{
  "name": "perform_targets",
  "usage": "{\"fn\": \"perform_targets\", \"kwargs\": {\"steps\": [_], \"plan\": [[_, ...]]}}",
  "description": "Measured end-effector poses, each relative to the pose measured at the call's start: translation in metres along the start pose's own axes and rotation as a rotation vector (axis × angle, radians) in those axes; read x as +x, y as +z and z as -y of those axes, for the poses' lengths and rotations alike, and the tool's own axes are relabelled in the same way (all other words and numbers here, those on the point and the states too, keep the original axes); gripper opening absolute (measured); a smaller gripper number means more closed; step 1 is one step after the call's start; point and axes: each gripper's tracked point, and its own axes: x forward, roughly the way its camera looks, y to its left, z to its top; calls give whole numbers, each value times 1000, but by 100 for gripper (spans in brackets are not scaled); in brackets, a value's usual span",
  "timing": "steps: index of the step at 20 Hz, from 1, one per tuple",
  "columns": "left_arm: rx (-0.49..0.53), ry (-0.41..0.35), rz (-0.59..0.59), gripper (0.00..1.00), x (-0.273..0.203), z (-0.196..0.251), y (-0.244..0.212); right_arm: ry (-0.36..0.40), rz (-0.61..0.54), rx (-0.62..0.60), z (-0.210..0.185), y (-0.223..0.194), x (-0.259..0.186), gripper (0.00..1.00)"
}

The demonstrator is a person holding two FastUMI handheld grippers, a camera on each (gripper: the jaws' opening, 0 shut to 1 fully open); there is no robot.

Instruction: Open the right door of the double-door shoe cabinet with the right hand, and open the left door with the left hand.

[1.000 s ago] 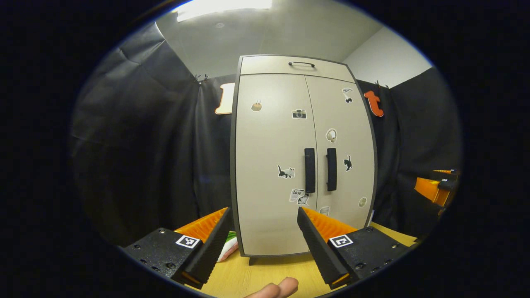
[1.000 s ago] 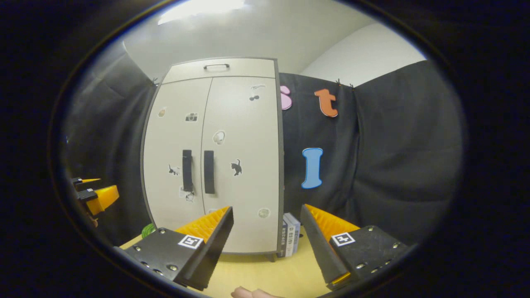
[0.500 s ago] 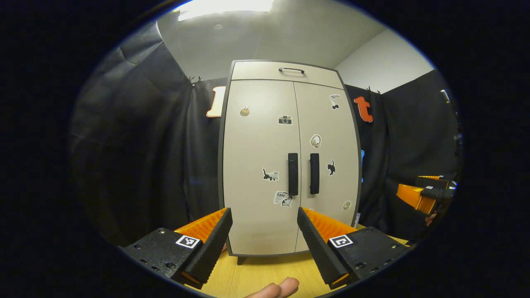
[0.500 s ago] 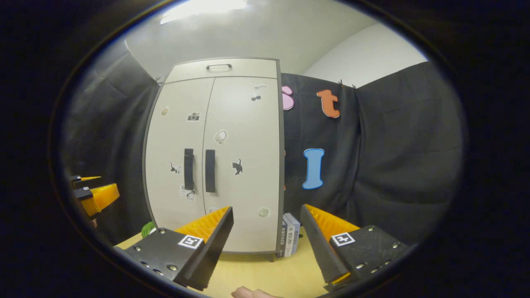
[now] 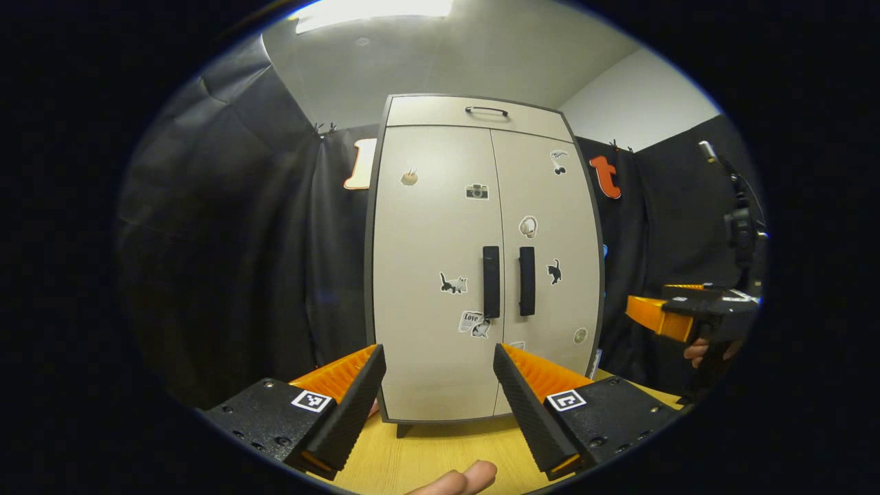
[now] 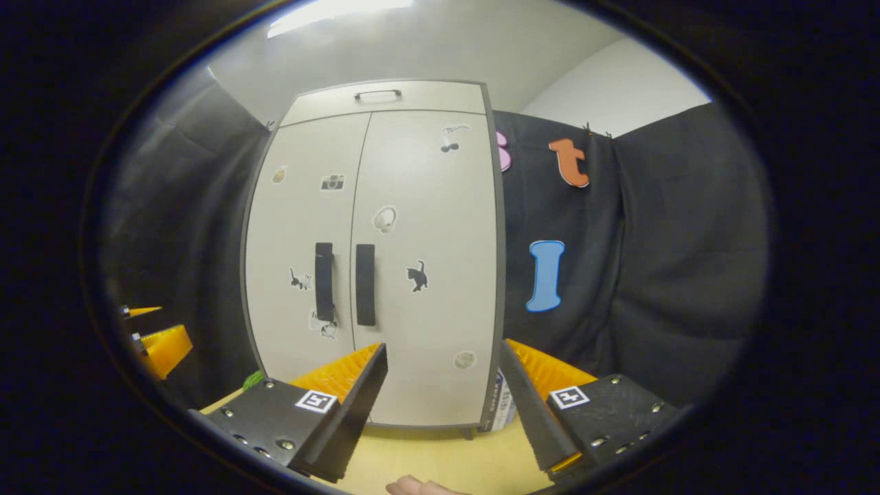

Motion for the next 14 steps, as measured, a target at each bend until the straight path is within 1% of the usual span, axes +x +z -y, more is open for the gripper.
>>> {"fn": "perform_targets", "kwargs": {"steps": [3,4,5,6,7,9,12,13,14], "plan": [[-14,14,-6,98,1,-11,-5,29,19,2,-17,14,37,94],[-16,16,-9,98,1,-14,-7,43,27,3,-24,18,48,96],[-16,16,-13,98,1,-17,-9,60,34,-1,-33,21,61,97],[-17,19,-19,98,0,-20,-12,69,38,-11,-40,23,73,94],[-19,22,-19,98,0,-23,-13,77,42,-22,-46,24,82,96],[-21,28,-21,98,-2,-29,-16,107,39,-31,-64,24,103,97],[-21,26,-22,98,-7,-37,-22,174,38,-31,-93,24,122,97],[-21,25,-21,98,-8,-39,-24,188,36,-31,-102,23,128,97],[-25,28,-21,98,-8,-41,-24,188,29,-34,-107,22,134,94]]}}
